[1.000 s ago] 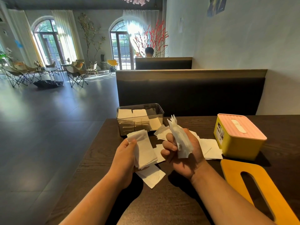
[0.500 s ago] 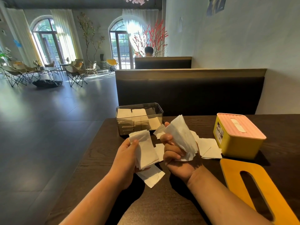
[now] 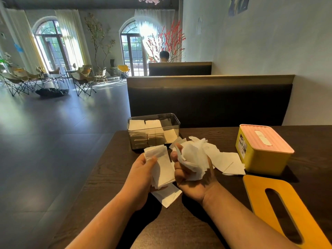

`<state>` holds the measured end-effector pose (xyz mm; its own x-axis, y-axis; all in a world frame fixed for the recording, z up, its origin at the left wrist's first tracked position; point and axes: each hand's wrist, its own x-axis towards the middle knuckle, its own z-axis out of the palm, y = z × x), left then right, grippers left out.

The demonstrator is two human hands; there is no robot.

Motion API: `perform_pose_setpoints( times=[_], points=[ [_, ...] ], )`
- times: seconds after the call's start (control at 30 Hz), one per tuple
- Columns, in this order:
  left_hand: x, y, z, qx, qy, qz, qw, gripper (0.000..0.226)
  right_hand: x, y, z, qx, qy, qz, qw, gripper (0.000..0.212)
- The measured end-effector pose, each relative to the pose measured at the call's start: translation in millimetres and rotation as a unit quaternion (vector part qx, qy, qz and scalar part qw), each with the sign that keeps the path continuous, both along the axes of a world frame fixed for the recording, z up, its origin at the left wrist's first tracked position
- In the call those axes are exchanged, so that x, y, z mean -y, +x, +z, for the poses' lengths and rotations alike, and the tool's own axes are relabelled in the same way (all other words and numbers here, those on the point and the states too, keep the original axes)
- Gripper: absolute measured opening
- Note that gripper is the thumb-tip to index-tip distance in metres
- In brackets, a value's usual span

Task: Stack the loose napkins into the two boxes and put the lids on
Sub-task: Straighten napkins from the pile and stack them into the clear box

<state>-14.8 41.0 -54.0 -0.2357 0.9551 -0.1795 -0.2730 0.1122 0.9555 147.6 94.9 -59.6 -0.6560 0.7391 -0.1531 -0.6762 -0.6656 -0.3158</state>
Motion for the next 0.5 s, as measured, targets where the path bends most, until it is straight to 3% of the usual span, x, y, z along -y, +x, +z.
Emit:
perform_pose_setpoints(
  times=[0.17, 0.3, 0.4, 0.5],
  points=[
    [0.9, 2.0, -2.9, -0.054, 0.025, -0.043, 0.997, 0.026, 17.0, -2.7, 27.8, 0.099, 0.100, -0.024, 0.990, 0.037],
    [1.9, 1.8, -3.2, -0.034, 0.049, -0.069, 0.996, 0.027, 19.3, -5.1, 28.4, 0.207, 0.174, -0.053, 0.961, 0.029],
    [3.4, 2.0, -1.7, -0.033, 0.041, -0.074, 0.996, 0.024, 20.9, -8.5, 29.5, 0.315, 0.245, -0.077, 0.914, 0.036],
    [3.5, 0.8, 0.4, -0.023, 0.021, -0.068, 0.997, 0.025, 19.8, -12.7, 29.5, 0.426, 0.335, -0.098, 0.835, 0.036]
  ],
)
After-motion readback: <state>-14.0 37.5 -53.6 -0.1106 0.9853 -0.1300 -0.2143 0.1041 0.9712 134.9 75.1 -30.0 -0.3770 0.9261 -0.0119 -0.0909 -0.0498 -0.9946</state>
